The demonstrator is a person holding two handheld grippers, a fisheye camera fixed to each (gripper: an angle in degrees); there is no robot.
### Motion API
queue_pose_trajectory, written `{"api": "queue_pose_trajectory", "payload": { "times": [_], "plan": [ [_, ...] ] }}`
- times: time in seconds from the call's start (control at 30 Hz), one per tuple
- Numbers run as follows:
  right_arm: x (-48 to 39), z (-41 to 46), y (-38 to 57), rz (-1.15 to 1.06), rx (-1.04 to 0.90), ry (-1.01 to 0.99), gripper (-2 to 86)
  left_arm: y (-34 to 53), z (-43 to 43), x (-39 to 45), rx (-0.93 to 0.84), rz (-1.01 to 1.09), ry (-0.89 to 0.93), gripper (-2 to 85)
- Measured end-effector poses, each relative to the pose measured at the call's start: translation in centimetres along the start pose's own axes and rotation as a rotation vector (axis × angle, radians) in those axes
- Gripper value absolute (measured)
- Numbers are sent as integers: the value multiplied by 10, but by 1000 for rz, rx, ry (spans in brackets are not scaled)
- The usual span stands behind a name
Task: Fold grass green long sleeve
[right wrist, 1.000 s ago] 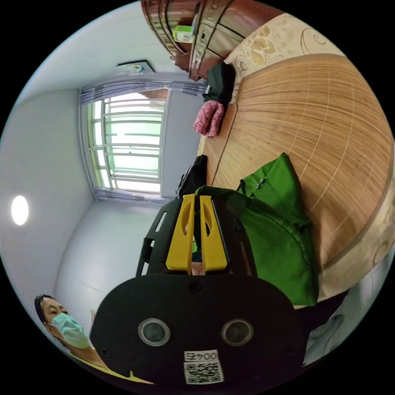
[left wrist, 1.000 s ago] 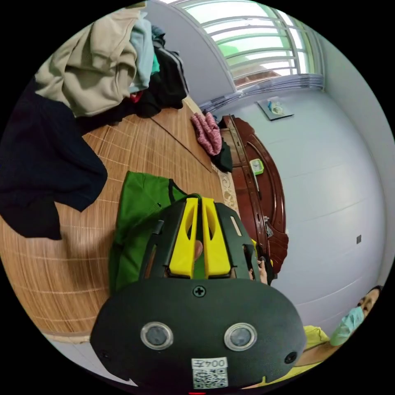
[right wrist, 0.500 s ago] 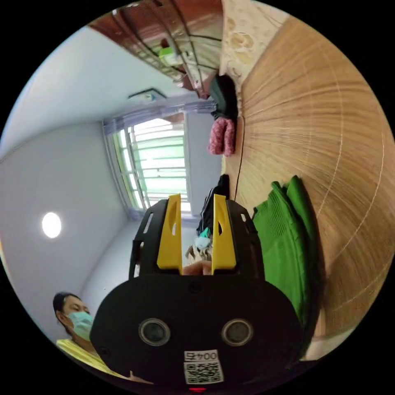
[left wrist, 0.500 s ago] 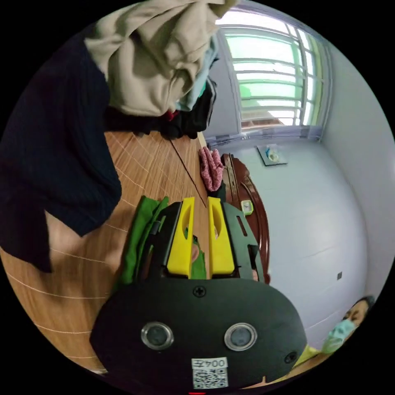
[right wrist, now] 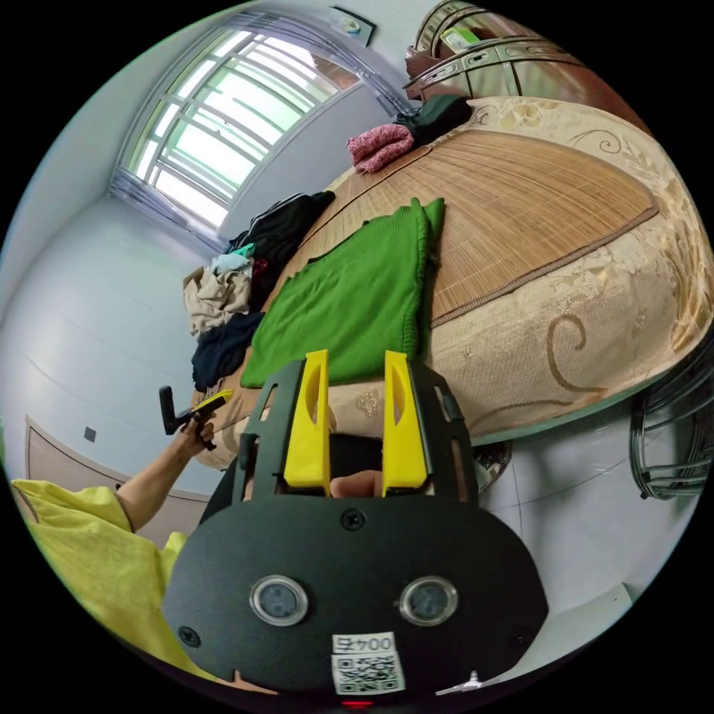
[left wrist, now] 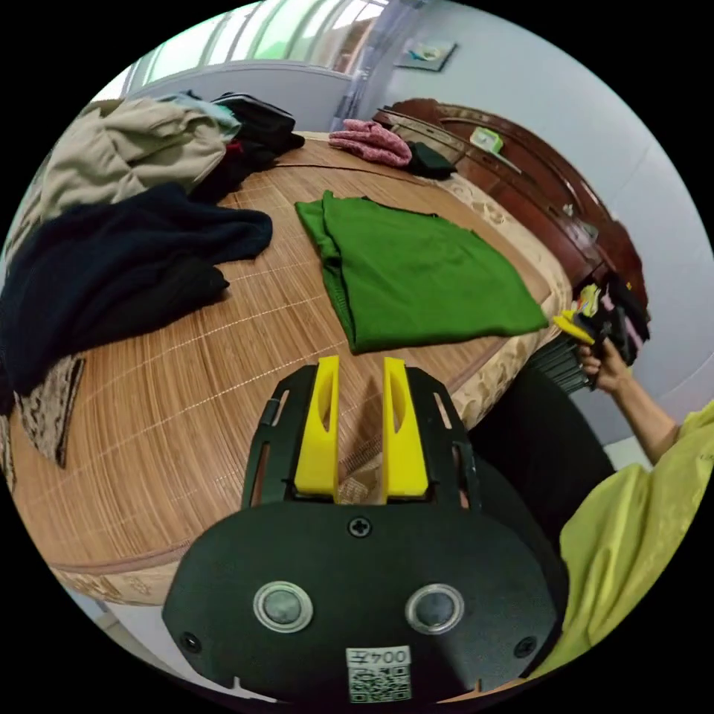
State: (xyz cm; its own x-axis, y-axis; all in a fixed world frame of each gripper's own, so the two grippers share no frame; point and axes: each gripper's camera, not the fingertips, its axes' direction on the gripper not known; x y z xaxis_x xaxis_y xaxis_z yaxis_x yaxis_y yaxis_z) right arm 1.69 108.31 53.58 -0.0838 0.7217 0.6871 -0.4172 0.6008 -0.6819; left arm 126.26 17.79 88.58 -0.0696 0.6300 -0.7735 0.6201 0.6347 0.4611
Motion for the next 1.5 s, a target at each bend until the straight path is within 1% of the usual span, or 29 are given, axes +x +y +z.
{"api": "queue_pose_trajectory", "payload": {
  "times": [0.1,0.17,0.37,0.5,0.6,0.83,0.93,1.07,1.17,1.33,1.4,1.5],
  "plan": [
    [-8,6,7,-4,-11,34,113,-26,2,33,-43,92,-115,99],
    [-15,8,11,1,-8,36,113,-42,3,48,-61,135,-135,102],
    [-26,10,13,-3,-14,96,112,-73,4,59,-59,108,-67,99],
    [-28,12,16,-14,-33,154,113,-77,5,59,-65,90,27,83],
    [-32,14,21,-54,-50,202,114,-73,3,60,-61,95,43,68],
    [-48,25,22,-226,-105,323,114,-65,1,46,-58,44,108,36],
    [-46,27,15,-226,-104,305,106,-61,3,43,-52,24,138,33],
    [-45,29,6,-203,-114,180,68,-54,8,36,-52,-17,171,26],
    [-46,34,4,-164,-131,177,40,-45,10,26,-51,-61,169,18],
    [-51,28,-7,-56,-120,114,26,-24,0,4,-34,-116,205,12],
    [-56,23,-13,-48,-125,99,18,-16,-8,-3,-25,-116,225,12],
    [-63,12,-19,-60,-161,131,5,1,-21,-10,-14,-100,257,11]
  ]
}}
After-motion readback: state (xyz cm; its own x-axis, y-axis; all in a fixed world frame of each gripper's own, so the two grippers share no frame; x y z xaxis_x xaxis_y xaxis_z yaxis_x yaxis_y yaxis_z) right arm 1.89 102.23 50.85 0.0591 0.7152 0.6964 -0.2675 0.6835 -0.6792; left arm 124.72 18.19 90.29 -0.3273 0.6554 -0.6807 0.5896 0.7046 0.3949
